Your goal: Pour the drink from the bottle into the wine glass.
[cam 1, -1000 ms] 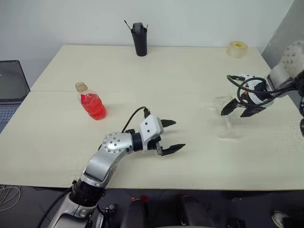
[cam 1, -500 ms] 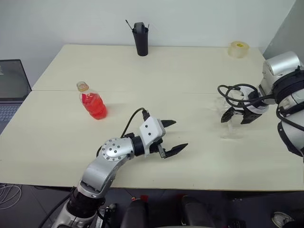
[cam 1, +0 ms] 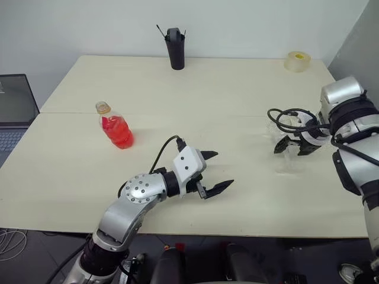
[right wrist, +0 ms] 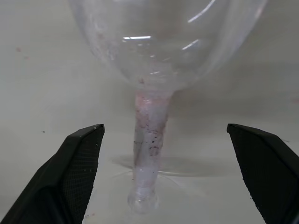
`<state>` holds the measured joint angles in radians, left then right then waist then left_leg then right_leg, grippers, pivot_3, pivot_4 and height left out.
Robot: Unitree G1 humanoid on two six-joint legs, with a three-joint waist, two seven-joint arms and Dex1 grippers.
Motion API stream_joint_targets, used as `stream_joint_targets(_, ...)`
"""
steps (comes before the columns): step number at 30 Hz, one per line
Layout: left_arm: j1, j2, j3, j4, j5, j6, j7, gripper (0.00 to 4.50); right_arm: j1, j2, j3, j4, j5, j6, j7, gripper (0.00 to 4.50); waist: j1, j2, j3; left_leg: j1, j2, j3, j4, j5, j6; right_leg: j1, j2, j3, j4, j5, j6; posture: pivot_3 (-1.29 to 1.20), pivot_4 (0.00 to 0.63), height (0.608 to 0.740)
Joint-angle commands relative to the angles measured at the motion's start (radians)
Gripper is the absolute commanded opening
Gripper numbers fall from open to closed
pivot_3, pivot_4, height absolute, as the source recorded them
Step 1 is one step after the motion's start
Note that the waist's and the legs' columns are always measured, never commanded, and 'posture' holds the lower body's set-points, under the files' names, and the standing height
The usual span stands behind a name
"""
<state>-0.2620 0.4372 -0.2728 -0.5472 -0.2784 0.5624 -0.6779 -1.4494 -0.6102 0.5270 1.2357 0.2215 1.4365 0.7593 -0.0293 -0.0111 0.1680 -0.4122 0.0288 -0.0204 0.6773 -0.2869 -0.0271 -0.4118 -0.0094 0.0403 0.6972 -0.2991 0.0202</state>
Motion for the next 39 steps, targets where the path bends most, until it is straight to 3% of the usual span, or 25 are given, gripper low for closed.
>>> stream_joint_targets(1, 0.007, 0.006, 0.013, -0.057, -0.018, 0.013, 0.010, 4.50, 0.009, 0.001, -0.053, 0.012, -0.057, -0.026, -0.009, 3.24, 0.000, 0.000, 0.000, 0.000, 0.000, 0.000, 0.000, 0.000, 0.000, 0.000, 0.000, 0.000, 0.000, 0.000, 0.000, 0.00, 0.150, 0.740)
stream_joint_targets(10, 0.012, 0.019, 0.013, -0.050, -0.015, 0.011, 0.013, 4.50, -0.036, 0.008, -0.145, -0.019, -0.137, -0.055, -0.019, 0.11, 0.000, 0.000, 0.000, 0.000, 0.000, 0.000, 0.000, 0.000, 0.000, 0.000, 0.000, 0.000, 0.000, 0.000, 0.000, 0.00, 0.150, 0.740)
stream_joint_targets(14, 0.044, 0.016, 0.094, -0.014, -0.048, 0.004, 0.030, 4.50, -0.045, 0.006, -0.298, -0.319, -0.059, -0.075, -0.020, 0.12, -0.006, 0.004, 0.002, 0.001, 0.000, 0.002, 0.000, 0.000, 0.000, -0.001, 0.001, 0.000, 0.001, 0.000, 0.000, 0.00, 0.150, 0.740)
stream_joint_targets(18, 0.081, 0.012, 0.172, 0.018, -0.075, -0.003, 0.040, 4.50, 0.208, 0.028, -0.445, -0.861, 0.005, -0.159, -0.077, 0.12, 0.000, 0.003, 0.001, -0.001, 0.001, -0.001, -0.001, 0.000, 0.000, -0.002, 0.001, 0.000, 0.001, 0.000, 0.000, 0.00, 0.150, 0.740)
stream_joint_targets(20, 0.092, 0.012, 0.208, 0.034, -0.086, -0.002, 0.047, 4.50, 0.357, 0.160, -0.583, -1.088, 0.030, -0.221, -0.200, 0.12, 0.002, 0.001, -0.001, -0.001, 0.002, -0.004, 0.000, 0.000, 0.000, 0.000, 0.001, -0.003, 0.000, 0.000, 0.000, 0.00, 0.150, 0.740)
stream_joint_targets(23, 0.096, 0.021, 0.245, 0.045, -0.097, -0.002, 0.046, 4.50, 0.546, 0.324, -0.601, -1.302, 0.020, -0.484, -0.295, 0.12, 0.000, 0.001, -0.001, -0.002, 0.003, -0.004, 0.001, 0.000, 0.000, 0.001, -0.003, -0.002, 0.001, 0.000, 0.000, 0.00, 0.150, 0.740)
stream_joint_targets(28, 0.062, 0.035, 0.289, 0.055, -0.116, 0.018, 0.055, 4.50, 0.710, 0.542, -0.494, -1.232, -0.093, -1.017, -0.432, 0.12, -0.001, 0.001, -0.001, -0.003, -0.001, -0.002, 0.001, 0.004, -0.008, -0.002, -0.005, -0.002, 0.001, 0.001, 0.003, 0.00, 0.150, 0.740)
stream_joint_targets(39, 0.035, 0.052, 0.375, 0.070, -0.178, 0.051, 0.080, 4.50, 0.707, 0.714, -0.391, -0.787, -0.186, -1.508, -0.462, 0.12, -0.006, 0.001, -0.001, -0.001, 0.000, -0.002, 0.001, 0.005, -0.008, -0.001, -0.003, -0.001, 0.001, 0.001, 0.003, 0.00, 0.150, 0.740)
